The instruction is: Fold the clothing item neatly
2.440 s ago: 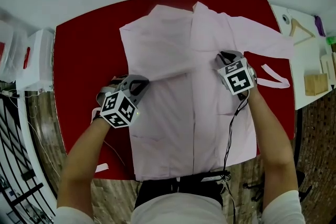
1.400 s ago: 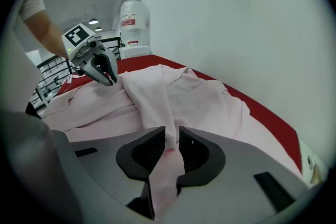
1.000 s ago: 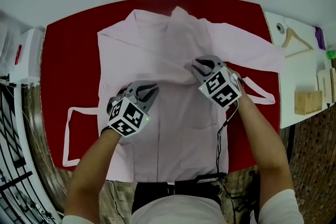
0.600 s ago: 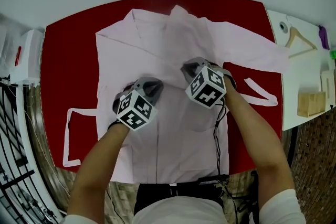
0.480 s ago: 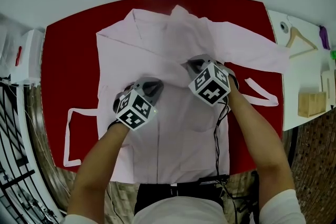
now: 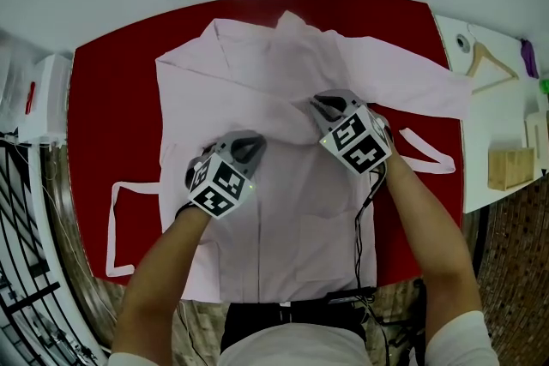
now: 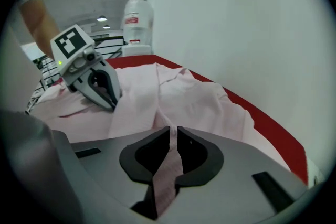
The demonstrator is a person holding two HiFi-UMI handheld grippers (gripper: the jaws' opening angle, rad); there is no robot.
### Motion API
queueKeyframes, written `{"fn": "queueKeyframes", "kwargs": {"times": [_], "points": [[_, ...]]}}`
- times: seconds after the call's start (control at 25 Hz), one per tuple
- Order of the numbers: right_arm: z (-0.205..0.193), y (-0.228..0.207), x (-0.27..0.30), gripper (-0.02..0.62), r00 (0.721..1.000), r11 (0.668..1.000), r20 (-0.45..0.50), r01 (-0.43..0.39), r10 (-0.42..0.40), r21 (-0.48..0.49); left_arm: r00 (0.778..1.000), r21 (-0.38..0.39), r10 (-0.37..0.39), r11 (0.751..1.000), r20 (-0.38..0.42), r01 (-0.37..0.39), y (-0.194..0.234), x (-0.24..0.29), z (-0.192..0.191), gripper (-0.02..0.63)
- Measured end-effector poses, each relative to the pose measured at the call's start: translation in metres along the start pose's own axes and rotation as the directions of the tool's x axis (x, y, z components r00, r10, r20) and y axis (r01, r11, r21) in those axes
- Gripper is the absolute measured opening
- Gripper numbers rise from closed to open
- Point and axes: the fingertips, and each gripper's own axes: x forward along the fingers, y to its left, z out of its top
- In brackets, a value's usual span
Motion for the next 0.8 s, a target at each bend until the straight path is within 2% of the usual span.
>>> {"fn": "queueKeyframes", "kwargs": {"times": [0.04, 0.12, 0.2, 0.28, 0.32, 0.36, 0.6, 0.72, 0.8], "points": [[0.004, 0.01, 0.001, 0.029, 0.999, 0.999, 0.006, -0.041, 0.041, -0.023, 1.0, 0.001, 0.002, 1.0, 0.001, -0.002, 0.0, 0.0, 0.0, 0.011], [0.004, 0.027, 0.006, 0.117, 0.994, 0.992, -0.015, -0.105, 0.105, -0.07, 1.0, 0.002, 0.004, 1.0, 0.001, -0.004, 0.0, 0.0, 0.0, 0.011], [-0.002, 0.036, 0.014, 0.121, 0.99, 0.985, -0.053, -0.134, 0.129, -0.112, 1.0, 0.001, 0.005, 1.0, 0.0, -0.005, -0.001, 0.0, 0.0, 0.011], [-0.006, 0.039, 0.018, 0.119, 0.989, 0.984, -0.076, -0.139, 0.131, -0.112, 1.0, -0.001, 0.004, 1.0, 0.002, -0.004, -0.001, 0.0, 0.0, 0.011], [-0.006, 0.037, 0.019, 0.095, 0.989, 0.986, -0.083, -0.131, 0.123, -0.102, 1.0, -0.003, 0.004, 1.0, 0.003, -0.004, -0.001, 0.0, 0.0, 0.011], [-0.005, 0.033, 0.019, 0.02, 0.991, 0.989, -0.087, -0.113, 0.105, -0.091, 1.0, -0.004, 0.003, 1.0, 0.004, -0.003, 0.0, 0.0, 0.0, 0.011], [-0.001, -0.004, 0.013, 0.015, 0.999, 0.999, -0.039, 0.004, -0.003, 0.046, 1.0, 0.0, 0.004, 1.0, 0.013, -0.004, 0.0, -0.001, 0.001, 0.011], [-0.006, -0.028, 0.011, 0.014, 0.993, 0.988, -0.045, 0.116, -0.112, 0.099, 1.0, -0.002, 0.003, 1.0, 0.013, -0.002, 0.0, -0.001, 0.0, 0.011], [-0.012, -0.038, 0.01, 0.015, 0.989, 0.976, -0.046, 0.147, -0.141, 0.16, 1.0, -0.006, 0.001, 1.0, 0.016, -0.001, 0.0, 0.0, 0.0, 0.011]]}}
